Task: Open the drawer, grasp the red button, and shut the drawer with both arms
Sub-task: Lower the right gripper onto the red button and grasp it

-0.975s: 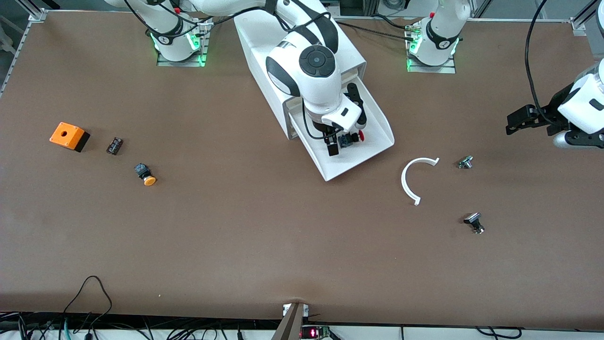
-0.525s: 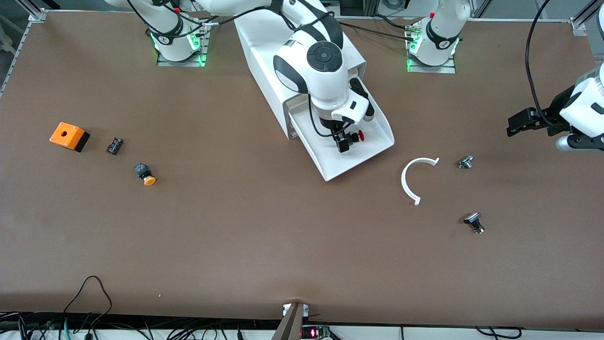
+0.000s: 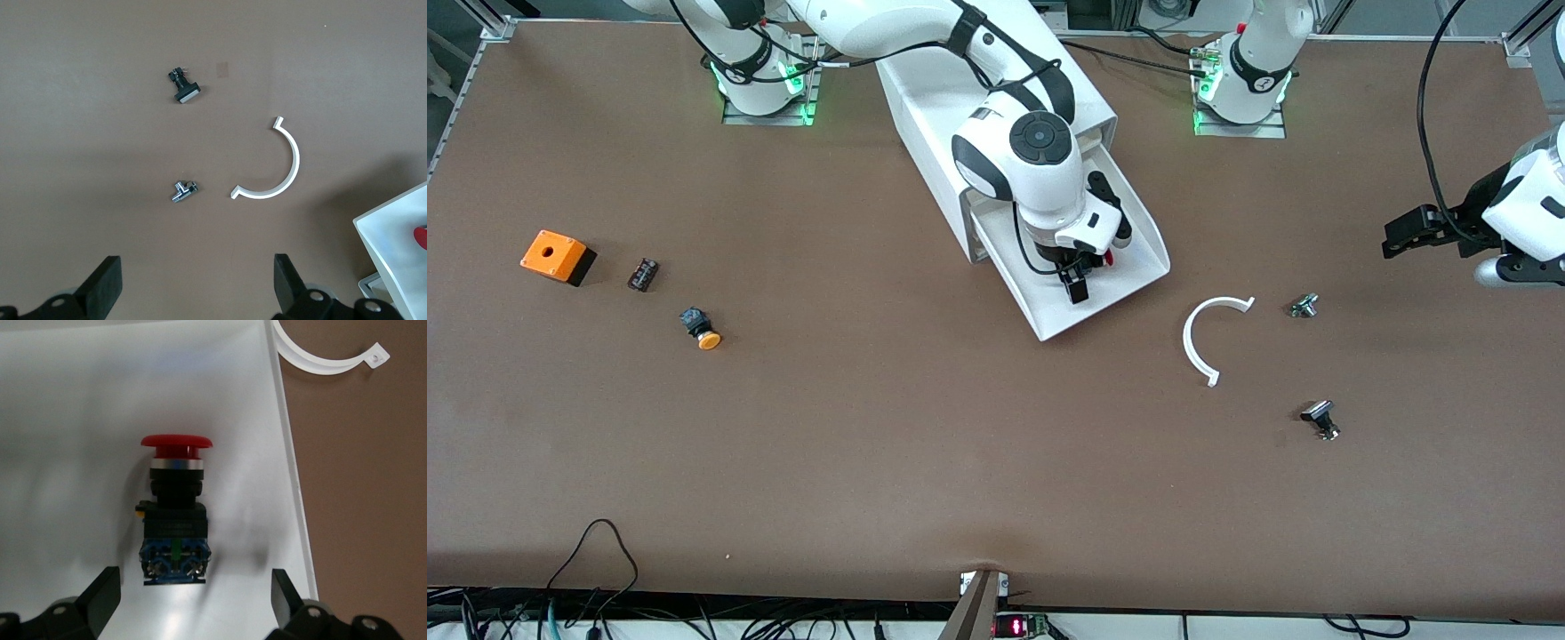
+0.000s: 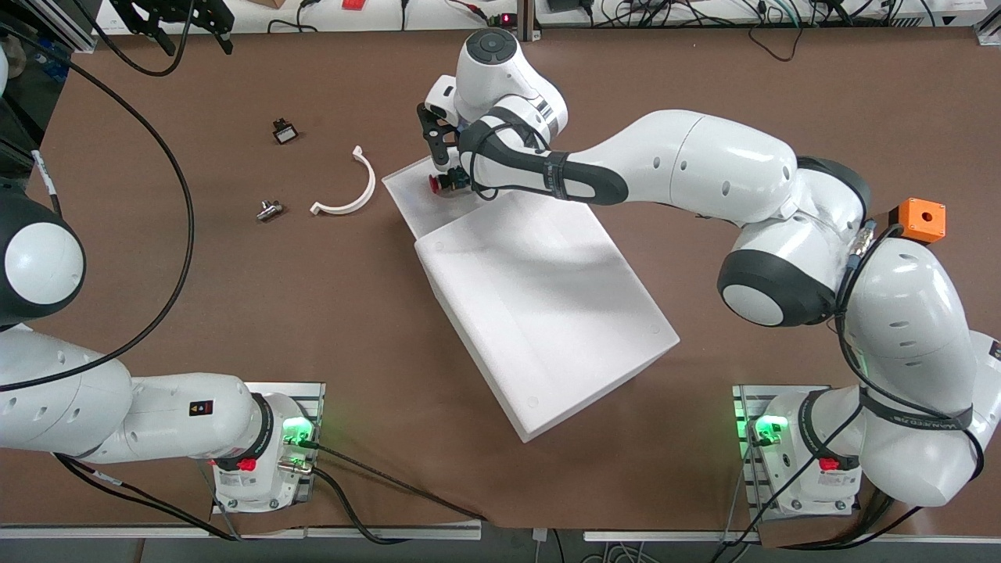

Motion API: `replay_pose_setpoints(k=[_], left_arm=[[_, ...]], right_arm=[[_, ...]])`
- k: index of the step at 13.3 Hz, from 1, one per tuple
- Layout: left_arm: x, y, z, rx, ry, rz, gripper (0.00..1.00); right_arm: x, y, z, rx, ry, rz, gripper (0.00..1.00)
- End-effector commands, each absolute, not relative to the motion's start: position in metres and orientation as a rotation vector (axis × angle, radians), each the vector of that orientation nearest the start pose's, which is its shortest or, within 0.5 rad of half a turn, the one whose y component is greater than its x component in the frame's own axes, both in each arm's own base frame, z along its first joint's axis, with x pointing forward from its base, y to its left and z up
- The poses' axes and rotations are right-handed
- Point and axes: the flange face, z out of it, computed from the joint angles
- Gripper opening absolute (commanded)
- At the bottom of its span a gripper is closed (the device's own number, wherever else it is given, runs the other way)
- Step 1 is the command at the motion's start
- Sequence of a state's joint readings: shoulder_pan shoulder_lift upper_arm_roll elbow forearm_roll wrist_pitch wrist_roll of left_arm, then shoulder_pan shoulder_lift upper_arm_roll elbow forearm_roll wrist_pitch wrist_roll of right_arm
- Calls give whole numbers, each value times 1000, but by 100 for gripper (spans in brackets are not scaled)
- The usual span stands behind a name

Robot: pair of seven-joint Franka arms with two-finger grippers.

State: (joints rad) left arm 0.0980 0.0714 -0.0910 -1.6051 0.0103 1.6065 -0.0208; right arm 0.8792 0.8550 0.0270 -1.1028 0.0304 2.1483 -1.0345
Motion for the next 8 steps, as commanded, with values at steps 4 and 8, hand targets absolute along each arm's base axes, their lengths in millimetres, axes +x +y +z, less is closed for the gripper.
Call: replay_pose_setpoints(k=[4, 8], left_arm=[[577, 5, 577, -3146, -51, 96, 100], [577, 6, 577, -3146, -56, 96, 100]], right_arm=[[478, 629, 325, 1837, 2574, 319, 100], [473, 634, 316, 1838, 2576, 316, 96]])
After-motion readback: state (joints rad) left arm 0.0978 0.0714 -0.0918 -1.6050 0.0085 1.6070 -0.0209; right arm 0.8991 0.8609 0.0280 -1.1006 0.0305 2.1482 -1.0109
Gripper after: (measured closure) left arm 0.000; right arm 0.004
